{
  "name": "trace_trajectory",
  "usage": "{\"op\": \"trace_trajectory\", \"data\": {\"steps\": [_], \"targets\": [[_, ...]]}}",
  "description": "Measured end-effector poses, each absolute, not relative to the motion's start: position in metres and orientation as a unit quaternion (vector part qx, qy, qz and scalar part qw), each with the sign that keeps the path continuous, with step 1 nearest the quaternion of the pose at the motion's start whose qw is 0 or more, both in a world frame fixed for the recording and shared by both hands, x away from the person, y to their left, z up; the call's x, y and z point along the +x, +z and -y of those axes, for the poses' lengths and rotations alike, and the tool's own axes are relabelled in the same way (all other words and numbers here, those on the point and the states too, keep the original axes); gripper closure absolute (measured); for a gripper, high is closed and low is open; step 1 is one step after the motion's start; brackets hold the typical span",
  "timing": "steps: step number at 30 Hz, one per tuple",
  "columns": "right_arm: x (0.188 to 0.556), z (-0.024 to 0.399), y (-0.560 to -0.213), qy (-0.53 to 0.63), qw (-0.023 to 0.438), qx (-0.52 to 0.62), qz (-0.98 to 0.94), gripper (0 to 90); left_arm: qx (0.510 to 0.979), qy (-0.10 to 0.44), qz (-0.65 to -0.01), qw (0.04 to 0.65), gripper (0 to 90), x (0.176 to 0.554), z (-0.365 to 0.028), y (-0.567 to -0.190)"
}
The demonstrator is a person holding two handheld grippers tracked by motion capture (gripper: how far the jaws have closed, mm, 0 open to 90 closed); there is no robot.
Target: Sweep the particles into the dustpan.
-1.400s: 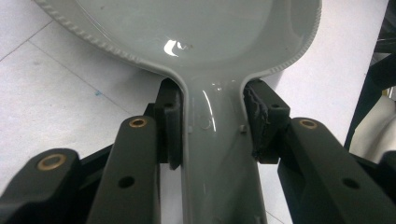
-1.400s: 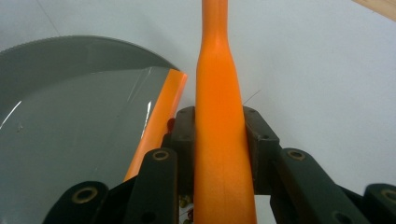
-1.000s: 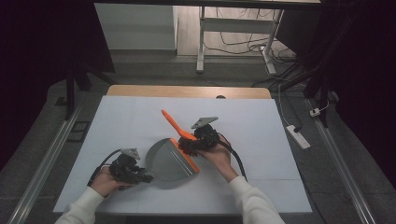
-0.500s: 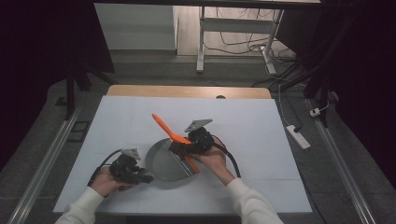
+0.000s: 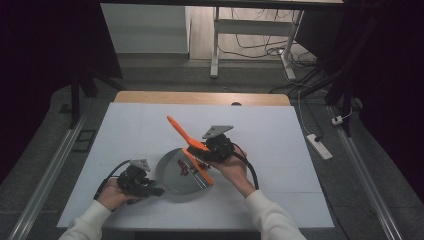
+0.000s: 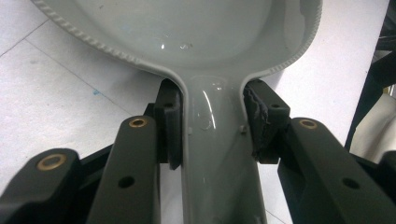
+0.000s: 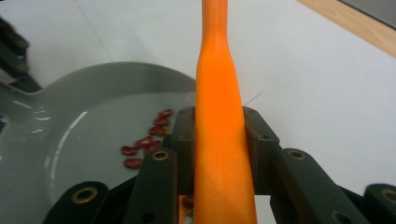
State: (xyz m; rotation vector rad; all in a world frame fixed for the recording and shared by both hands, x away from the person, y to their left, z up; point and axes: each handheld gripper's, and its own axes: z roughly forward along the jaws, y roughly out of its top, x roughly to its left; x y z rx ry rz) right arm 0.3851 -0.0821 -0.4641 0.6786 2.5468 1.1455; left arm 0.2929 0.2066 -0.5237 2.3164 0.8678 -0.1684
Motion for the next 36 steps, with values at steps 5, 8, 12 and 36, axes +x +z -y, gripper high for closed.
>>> {"op": "trace_trajectory", "data": {"steps": [5,8,12,36], "targets": [[0.392,0.095,-0.467,0.378,0.154,0.252,-0.877,70.0,0.883,-0.065,-0.331,0.325,61.7,0.293,-0.207,-0.524],[0.398,0.101,-0.472,0.373,0.156,0.266,-0.875,70.0,0.884,-0.064,-0.331,0.325,61.7,0.293,-0.206,-0.524],[0.402,0.099,-0.483,0.361,0.152,0.274,-0.878,70.0,0.884,-0.064,-0.331,0.324,61.7,0.293,-0.206,-0.524],[0.369,0.075,-0.475,0.412,0.068,0.216,-0.883,70.0,0.884,-0.064,-0.331,0.324,61.6,0.292,-0.206,-0.524]]}}
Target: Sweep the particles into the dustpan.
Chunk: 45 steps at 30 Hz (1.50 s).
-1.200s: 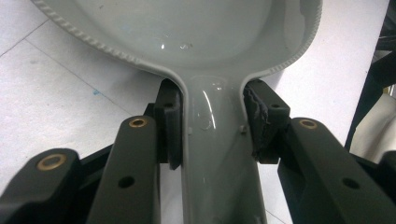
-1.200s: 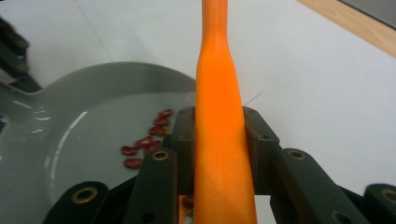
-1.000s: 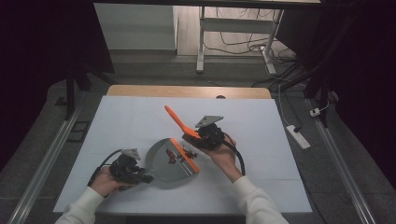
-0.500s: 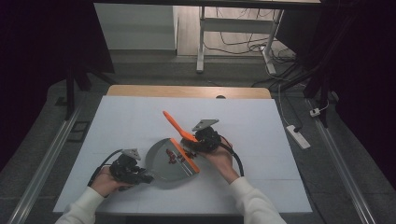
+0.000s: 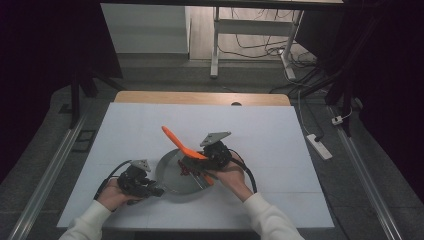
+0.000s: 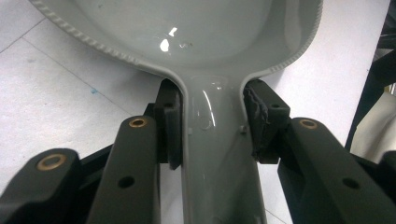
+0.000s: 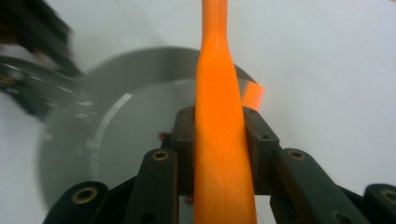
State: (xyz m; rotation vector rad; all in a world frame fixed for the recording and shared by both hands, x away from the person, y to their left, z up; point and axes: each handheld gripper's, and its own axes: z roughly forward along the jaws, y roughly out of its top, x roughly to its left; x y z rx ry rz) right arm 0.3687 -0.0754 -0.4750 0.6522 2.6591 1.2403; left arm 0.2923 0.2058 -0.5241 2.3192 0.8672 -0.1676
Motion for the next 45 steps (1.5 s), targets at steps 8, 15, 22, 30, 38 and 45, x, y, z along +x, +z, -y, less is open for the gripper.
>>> {"op": "trace_trajectory", "data": {"steps": [8,15,22,30,38,45], "targets": [[0.374,0.103,-0.457,0.420,0.117,0.253,-0.863,70.0,0.884,-0.065,-0.330,0.324,61.6,0.292,-0.206,-0.524],[0.375,0.122,-0.457,0.402,0.138,0.270,-0.864,70.0,0.884,-0.064,-0.331,0.323,61.7,0.292,-0.206,-0.524],[0.368,0.139,-0.467,0.369,0.157,0.286,-0.871,70.0,0.884,-0.065,-0.331,0.324,61.6,0.292,-0.206,-0.524],[0.364,0.163,-0.472,0.362,0.168,0.313,-0.862,70.0,0.883,-0.068,-0.330,0.327,61.6,0.290,-0.208,-0.524],[0.361,0.161,-0.479,0.354,0.164,0.313,-0.866,70.0,0.883,-0.081,-0.328,0.326,61.7,0.288,-0.208,-0.522],[0.354,0.148,-0.484,0.362,0.155,0.302,-0.868,69.9,0.886,-0.084,-0.321,0.323,61.7,0.286,-0.207,-0.521]]}}
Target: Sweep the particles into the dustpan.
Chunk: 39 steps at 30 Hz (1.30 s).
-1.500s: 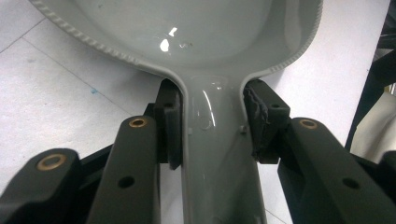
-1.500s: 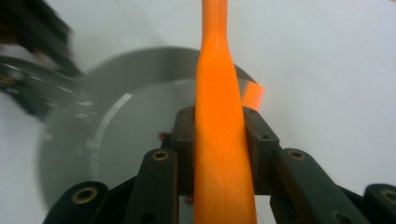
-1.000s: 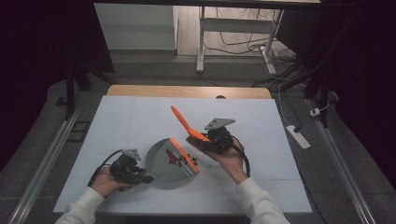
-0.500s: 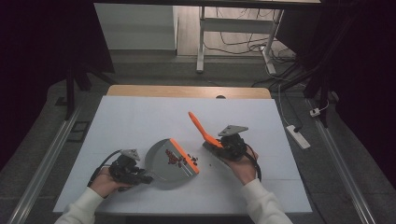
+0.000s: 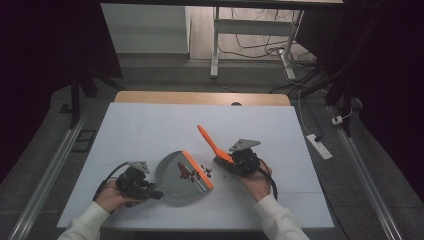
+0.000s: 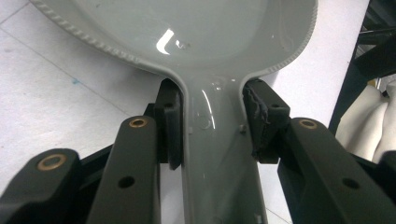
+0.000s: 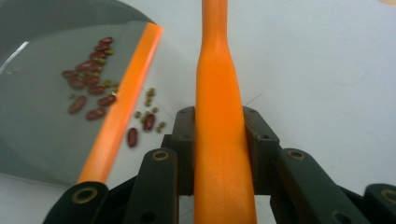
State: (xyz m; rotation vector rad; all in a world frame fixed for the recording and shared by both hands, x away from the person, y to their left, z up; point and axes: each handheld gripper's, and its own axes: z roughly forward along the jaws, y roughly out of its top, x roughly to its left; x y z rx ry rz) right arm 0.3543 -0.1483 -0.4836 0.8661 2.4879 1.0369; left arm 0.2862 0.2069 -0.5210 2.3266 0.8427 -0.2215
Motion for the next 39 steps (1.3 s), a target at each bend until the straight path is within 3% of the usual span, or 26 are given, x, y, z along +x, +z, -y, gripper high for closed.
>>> {"op": "trace_trajectory", "data": {"steps": [8,12,19,29,34,39], "targets": [[0.347,0.132,-0.485,0.371,0.140,0.296,-0.869,69.5,0.888,-0.084,-0.320,0.321,61.7,0.286,-0.205,-0.522],[0.346,0.124,-0.487,0.392,0.098,0.294,-0.866,69.5,0.889,-0.084,-0.318,0.318,61.7,0.286,-0.205,-0.522],[0.338,0.112,-0.479,0.413,0.064,0.271,-0.867,69.8,0.890,-0.084,-0.317,0.316,61.7,0.286,-0.205,-0.523],[0.354,0.119,-0.478,0.401,0.150,0.281,-0.859,69.8,0.891,-0.084,-0.317,0.314,61.8,0.287,-0.204,-0.524],[0.368,0.116,-0.488,0.395,0.153,0.281,-0.861,69.8,0.891,-0.084,-0.317,0.314,61.7,0.287,-0.203,-0.525],[0.369,0.107,-0.493,0.404,0.126,0.268,-0.865,69.8,0.892,-0.084,-0.316,0.312,61.8,0.287,-0.202,-0.525]]}}
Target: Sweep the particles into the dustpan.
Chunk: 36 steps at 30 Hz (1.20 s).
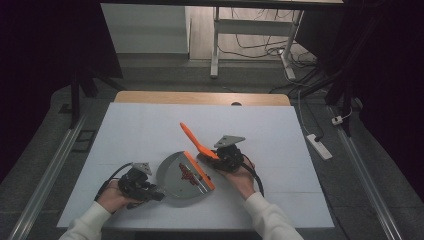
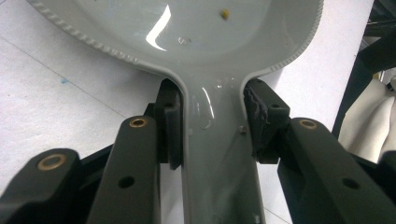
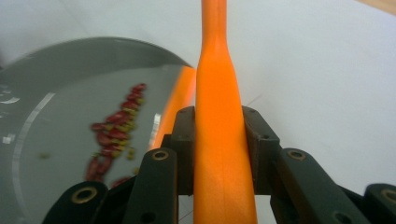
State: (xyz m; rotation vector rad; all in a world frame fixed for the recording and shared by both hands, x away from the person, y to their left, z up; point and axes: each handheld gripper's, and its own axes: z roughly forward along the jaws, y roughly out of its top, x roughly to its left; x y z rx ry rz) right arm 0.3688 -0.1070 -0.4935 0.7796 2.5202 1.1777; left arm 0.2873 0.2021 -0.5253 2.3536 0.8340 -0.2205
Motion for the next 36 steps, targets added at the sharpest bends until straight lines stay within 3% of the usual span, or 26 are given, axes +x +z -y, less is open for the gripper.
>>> {"op": "trace_trajectory", "data": {"steps": [6,9,19,36], "targets": [[0.356,0.097,-0.489,0.407,0.109,0.229,-0.878,69.6,0.892,-0.083,-0.316,0.312,61.8,0.287,-0.202,-0.525],[0.354,0.098,-0.484,0.436,0.060,0.225,-0.869,69.9,0.892,-0.084,-0.316,0.313,61.8,0.287,-0.202,-0.525],[0.348,0.129,-0.467,0.413,0.139,0.268,-0.859,69.9,0.891,-0.085,-0.316,0.315,61.7,0.287,-0.203,-0.525],[0.322,0.187,-0.484,0.372,0.170,0.333,-0.849,69.9,0.891,-0.080,-0.314,0.319,61.7,0.277,-0.203,-0.520]]}}
